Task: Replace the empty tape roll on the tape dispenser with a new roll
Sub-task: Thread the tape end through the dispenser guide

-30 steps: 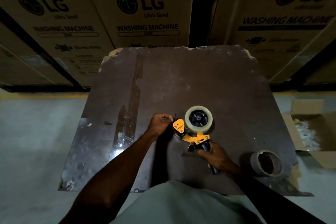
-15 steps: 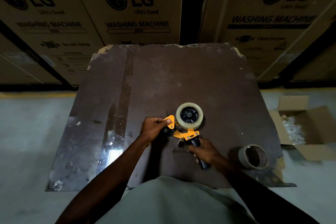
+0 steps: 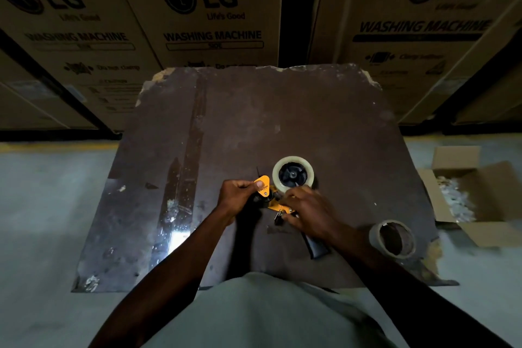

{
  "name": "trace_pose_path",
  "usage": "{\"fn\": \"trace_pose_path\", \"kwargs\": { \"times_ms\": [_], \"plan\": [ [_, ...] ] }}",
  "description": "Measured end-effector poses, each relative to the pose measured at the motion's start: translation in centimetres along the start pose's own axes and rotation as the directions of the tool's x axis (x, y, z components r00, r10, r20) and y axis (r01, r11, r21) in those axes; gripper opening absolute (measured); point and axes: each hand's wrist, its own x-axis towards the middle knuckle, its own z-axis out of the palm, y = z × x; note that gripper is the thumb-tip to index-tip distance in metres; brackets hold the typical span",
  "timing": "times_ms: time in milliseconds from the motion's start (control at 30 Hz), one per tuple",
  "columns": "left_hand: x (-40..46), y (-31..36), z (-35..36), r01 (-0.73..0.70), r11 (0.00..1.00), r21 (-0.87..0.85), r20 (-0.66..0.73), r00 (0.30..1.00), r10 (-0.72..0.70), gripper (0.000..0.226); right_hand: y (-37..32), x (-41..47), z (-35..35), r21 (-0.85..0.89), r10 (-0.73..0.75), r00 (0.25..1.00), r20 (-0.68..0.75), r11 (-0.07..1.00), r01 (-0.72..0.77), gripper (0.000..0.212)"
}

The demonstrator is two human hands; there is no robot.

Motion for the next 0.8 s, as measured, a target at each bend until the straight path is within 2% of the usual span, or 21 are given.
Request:
{"fn": "trace_pose_path", "kwargs": {
  "times_ms": [100,200,300,467,600,800],
  "plan": [
    [-0.3,0.1,0.5,0.024,0.998,-0.066,-0.039,0.999,-0.027,0.013,-0.2,0.5,-0.6,0.036,0.006,0.997,0.072,0.999,-0.009,0.037],
    [-0.5,0.2,0.7,0.038,0.995,-0.093,-0.062,0.997,-0.044,0.006,-0.1,0.8,-0.7,0.041,-0.011,0.997,0.074,0.999,0.008,0.039],
    [-0.4,0.1,0.8,0.044,0.995,-0.089,-0.070,0.996,-0.050,0.014,-0.2,1.1,-0.4,0.047,-0.008,0.998,0.067,0.999,0.005,0.037],
    [-0.5,0.3,1.1,0.045,0.994,-0.101,-0.081,0.995,-0.053,0.009,0.1,1.5,-0.1,0.088,0.016,0.998,0.067,0.996,-0.022,0.035],
    [-0.1,0.1,1.1,0.054,0.995,-0.079,-0.079,0.995,-0.060,0.021,-0.2,1.7,0.1,0.141,0.038,0.998,0.048,0.989,-0.045,0.033],
    [-0.1,0.2,1.1,0.062,0.996,-0.072,-0.087,0.994,-0.068,0.024,-0.6,1.8,1.2,0.106,0.118,0.993,-0.012,0.987,-0.117,0.029]
  ]
}}
